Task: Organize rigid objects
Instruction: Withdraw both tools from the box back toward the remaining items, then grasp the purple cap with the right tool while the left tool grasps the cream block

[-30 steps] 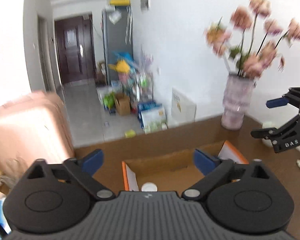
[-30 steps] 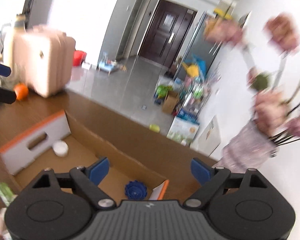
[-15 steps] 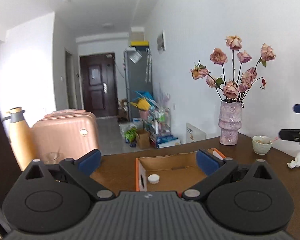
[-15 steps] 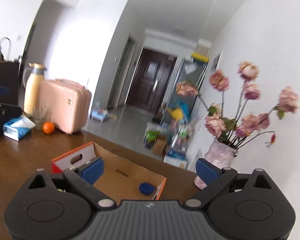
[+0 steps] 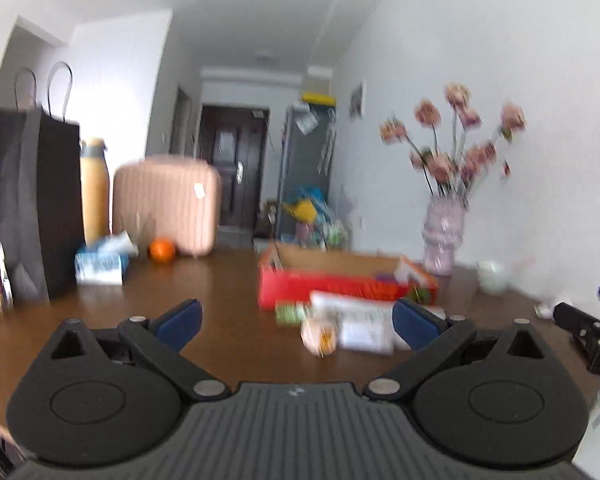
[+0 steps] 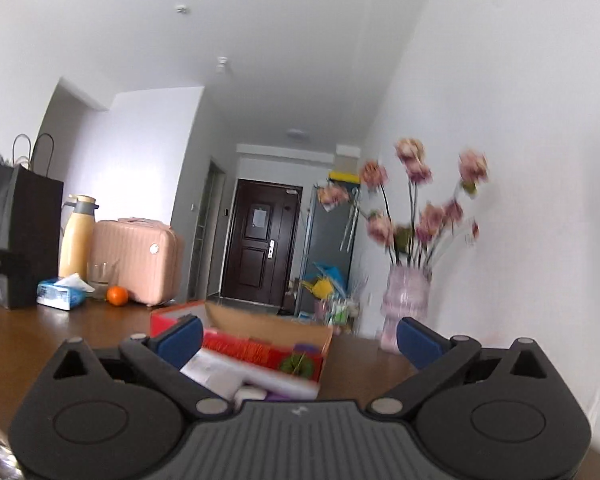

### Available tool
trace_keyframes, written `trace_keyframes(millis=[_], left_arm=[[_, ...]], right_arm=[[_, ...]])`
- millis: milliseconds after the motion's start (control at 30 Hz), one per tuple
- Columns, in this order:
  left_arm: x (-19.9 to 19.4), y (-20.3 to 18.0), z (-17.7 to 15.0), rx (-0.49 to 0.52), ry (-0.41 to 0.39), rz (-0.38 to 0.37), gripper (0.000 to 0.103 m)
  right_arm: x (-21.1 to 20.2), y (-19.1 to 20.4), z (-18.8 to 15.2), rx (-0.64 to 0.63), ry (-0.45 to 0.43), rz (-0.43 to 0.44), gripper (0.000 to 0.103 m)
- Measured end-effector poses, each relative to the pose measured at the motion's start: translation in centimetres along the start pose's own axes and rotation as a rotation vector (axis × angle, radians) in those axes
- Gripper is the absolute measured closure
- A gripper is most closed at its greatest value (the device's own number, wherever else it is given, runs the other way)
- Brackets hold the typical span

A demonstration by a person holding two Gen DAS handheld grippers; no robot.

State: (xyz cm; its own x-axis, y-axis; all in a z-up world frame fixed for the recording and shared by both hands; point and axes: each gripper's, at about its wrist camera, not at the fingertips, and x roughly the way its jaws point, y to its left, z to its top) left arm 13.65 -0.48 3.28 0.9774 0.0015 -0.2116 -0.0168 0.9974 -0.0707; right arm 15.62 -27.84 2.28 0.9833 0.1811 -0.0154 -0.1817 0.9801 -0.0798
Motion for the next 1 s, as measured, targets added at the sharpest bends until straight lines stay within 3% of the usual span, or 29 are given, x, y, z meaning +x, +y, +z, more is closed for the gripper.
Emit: trace_keyframes(millis=[100, 200, 267, 533, 700, 833, 933, 1000], left_arm=[[-0.2, -1.3, -1.8, 0.096, 0.039, 0.015, 0.0], [0.1, -2.0, -2.9, 0.119, 0.058, 0.01, 0.0], [0.8, -2.1, -3.4, 0.131, 0.071, 0.004, 0.0], [8.3, -2.7, -2.2, 0.146, 0.165, 0.086, 0.0], [15.1, -3.5, -0.9, 0.157, 0.192, 0.083, 0.001], [21.4, -3.2, 0.1, 0.071, 0.195, 0.1, 0.015], [25.9, -1.6, 0.1, -0.057, 0.305, 0.099, 0.037], [28.1, -0.6, -0.3, -0.143, 0.373, 0.044, 0.039]], right_arm=[[-1.6, 0.6, -3.6, 0.072, 0.044, 0.058, 0.0], [-1.4, 1.4, -6.2, 0.008, 0.138, 0.07, 0.0], [-1.5, 1.2, -7.1, -0.003, 0.143, 0.07, 0.0], [2.1, 0.5, -7.1, 0.062, 0.154, 0.126, 0.0], [6.7, -0.9, -6.7, 0.2, 0.268, 0.152, 0.0], [11.5, -2.9, -6.2, 0.279, 0.408, 0.153, 0.005], [14.9, -3.9, -5.9, 0.277, 0.457, 0.135, 0.01], [16.9, -4.1, -5.4, 0.236, 0.466, 0.129, 0.01]])
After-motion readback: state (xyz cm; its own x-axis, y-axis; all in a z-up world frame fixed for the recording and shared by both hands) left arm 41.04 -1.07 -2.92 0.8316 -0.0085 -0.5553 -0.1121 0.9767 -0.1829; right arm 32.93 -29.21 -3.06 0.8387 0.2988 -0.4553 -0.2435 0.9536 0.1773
